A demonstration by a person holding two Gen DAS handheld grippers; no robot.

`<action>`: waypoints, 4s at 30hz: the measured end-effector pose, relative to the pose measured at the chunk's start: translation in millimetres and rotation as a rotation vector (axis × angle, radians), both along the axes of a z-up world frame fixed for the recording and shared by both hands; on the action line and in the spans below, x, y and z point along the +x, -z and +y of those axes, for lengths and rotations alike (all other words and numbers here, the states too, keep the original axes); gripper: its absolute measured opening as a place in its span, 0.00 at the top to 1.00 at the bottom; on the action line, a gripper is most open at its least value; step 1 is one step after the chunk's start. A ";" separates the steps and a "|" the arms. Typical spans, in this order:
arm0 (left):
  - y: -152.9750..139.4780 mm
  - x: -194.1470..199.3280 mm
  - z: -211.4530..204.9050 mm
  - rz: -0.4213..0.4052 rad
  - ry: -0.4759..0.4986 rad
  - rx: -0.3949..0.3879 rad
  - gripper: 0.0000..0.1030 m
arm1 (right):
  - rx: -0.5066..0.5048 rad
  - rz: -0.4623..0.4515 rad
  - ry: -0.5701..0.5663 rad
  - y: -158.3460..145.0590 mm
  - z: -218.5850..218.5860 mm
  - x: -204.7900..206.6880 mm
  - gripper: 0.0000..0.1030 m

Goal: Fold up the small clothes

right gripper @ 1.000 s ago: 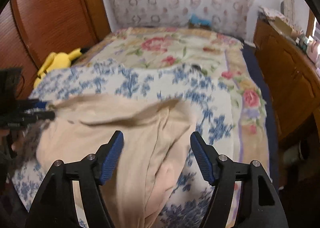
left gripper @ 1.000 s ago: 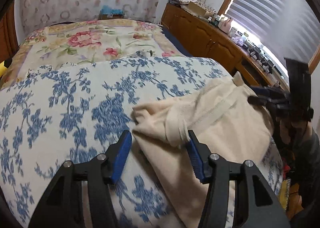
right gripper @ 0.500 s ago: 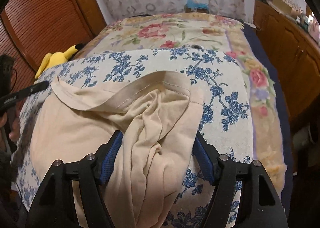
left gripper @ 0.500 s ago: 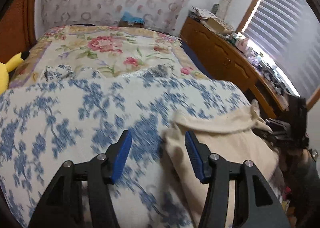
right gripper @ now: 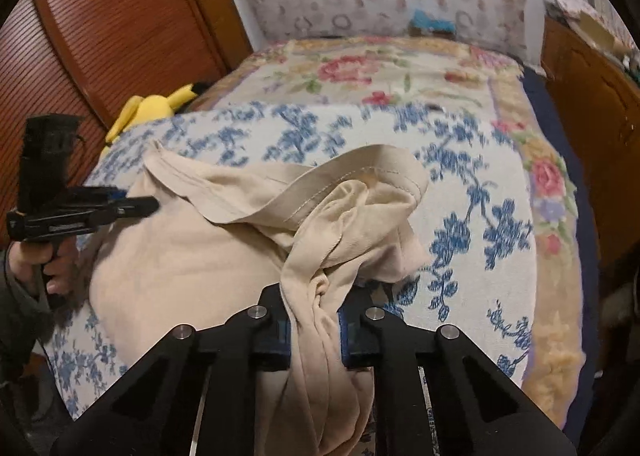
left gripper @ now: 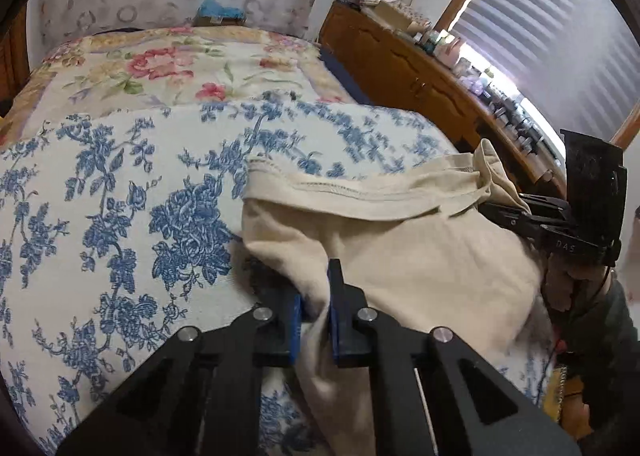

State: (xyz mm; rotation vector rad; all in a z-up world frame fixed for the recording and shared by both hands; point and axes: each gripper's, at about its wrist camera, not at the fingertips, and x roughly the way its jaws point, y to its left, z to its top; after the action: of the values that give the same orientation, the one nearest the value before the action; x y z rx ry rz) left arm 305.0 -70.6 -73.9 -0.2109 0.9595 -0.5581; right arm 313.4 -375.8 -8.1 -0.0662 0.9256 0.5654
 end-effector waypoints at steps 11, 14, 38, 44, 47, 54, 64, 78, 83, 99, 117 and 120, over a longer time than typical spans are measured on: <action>-96.1 -76.5 102.8 -0.205 -0.110 -0.131 0.95 | 0.037 -0.238 -0.177 -92.7 86.3 -9.9 0.89; -105.6 -95.1 151.3 -0.238 -0.203 -0.112 0.95 | 0.055 -0.263 -0.256 -103.6 134.3 -0.1 0.89; -12.0 -93.5 356.4 -0.085 -0.629 -0.092 0.94 | -0.146 -0.146 -0.688 -23.8 477.4 106.7 0.88; 10.0 -86.5 364.9 -0.041 -0.682 -0.055 0.83 | -0.236 -0.141 -0.556 20.0 494.3 139.6 0.64; 13.5 -88.9 369.0 -0.046 -0.693 -0.036 0.74 | -0.248 -0.185 -0.519 20.2 497.3 143.0 0.59; 11.8 -88.3 375.7 -0.071 -0.710 0.036 0.61 | -0.202 -0.168 -0.542 16.5 497.0 131.7 0.55; -14.7 -104.4 346.7 -0.189 -0.686 0.160 0.42 | -0.112 -0.140 -0.427 15.9 438.9 107.2 0.46; -61.3 -123.5 257.6 -0.294 -0.563 0.229 0.42 | 0.002 -0.246 -0.260 -58.0 313.9 17.4 0.44; -81.5 -134.0 217.4 -0.362 -0.525 0.246 0.42 | 0.029 -0.307 -0.190 -81.2 262.5 -31.6 0.36; -122.5 -184.7 124.2 -0.495 -0.451 0.266 0.42 | 0.041 -0.474 0.143 -128.6 117.0 -159.1 0.23; -136.5 -210.0 89.7 -0.523 -0.438 0.270 0.41 | 0.041 -0.516 0.246 -132.6 78.1 -197.5 0.23; -137.2 -211.2 87.7 -0.523 -0.436 0.270 0.41 | 0.040 -0.513 0.247 -131.3 78.4 -199.4 0.23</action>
State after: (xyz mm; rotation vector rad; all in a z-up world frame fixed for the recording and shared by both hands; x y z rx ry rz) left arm 93.8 17.2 63.2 -0.0223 0.4485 -0.0657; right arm 114.0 -297.4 123.3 -0.0557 0.4132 0.3126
